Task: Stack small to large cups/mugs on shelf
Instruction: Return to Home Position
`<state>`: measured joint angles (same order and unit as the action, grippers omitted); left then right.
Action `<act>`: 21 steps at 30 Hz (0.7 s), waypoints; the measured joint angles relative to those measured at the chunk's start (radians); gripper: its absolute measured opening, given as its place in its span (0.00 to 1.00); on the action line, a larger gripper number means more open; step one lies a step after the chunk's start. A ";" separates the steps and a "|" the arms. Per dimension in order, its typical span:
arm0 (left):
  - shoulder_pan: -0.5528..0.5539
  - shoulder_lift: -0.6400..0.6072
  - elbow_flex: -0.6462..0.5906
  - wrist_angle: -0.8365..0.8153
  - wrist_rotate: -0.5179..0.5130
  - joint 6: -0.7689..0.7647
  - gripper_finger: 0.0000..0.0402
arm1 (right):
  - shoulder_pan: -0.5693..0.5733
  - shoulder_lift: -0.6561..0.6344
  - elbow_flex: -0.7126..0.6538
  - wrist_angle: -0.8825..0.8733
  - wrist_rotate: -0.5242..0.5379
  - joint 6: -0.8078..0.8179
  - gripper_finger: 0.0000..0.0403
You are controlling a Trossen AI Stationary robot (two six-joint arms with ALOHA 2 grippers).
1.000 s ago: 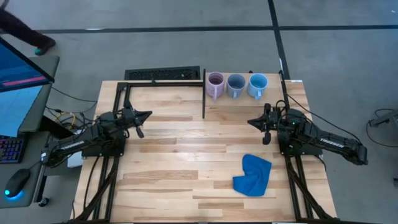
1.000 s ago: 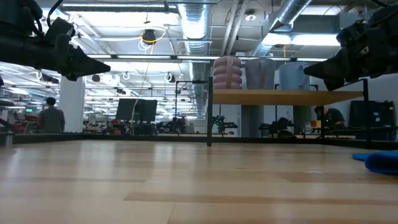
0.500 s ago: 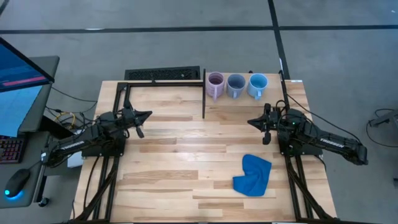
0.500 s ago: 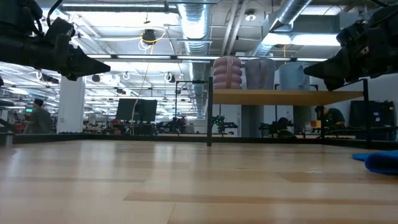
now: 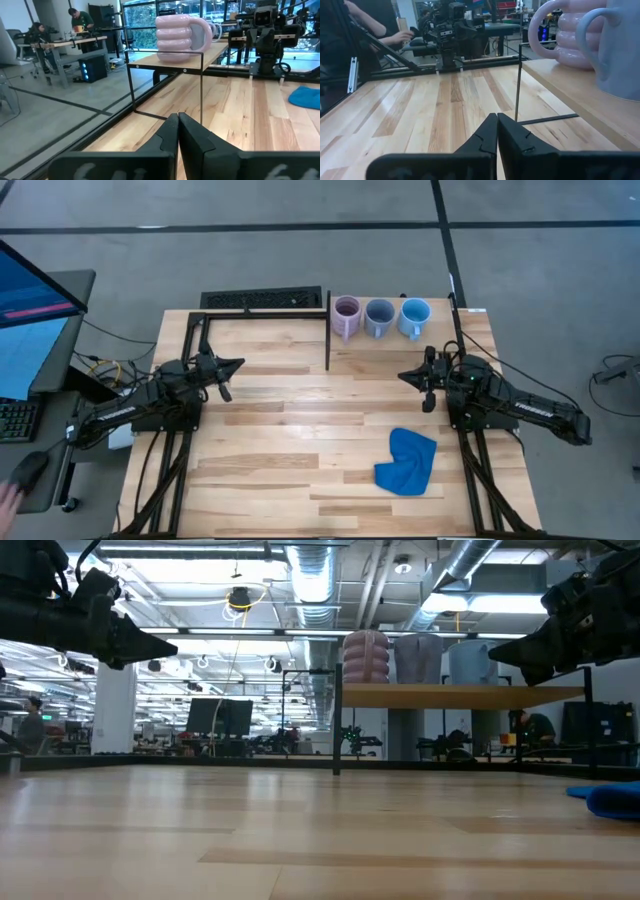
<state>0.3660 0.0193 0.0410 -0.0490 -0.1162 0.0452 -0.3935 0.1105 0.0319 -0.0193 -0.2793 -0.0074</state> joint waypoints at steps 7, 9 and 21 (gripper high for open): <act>0.000 0.000 0.000 0.000 0.000 -0.003 0.00 | 0.000 0.000 0.000 0.000 0.000 0.000 0.08; 0.000 0.000 0.000 0.000 0.000 0.000 0.00 | 0.000 0.000 0.000 0.000 0.000 0.000 0.08; 0.000 0.000 0.000 0.000 0.000 -0.010 0.00 | 0.000 0.000 0.000 0.000 0.000 0.000 0.08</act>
<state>0.3660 0.0195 0.0410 -0.0490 -0.1161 0.0352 -0.3932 0.1104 0.0319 -0.0192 -0.2790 -0.0074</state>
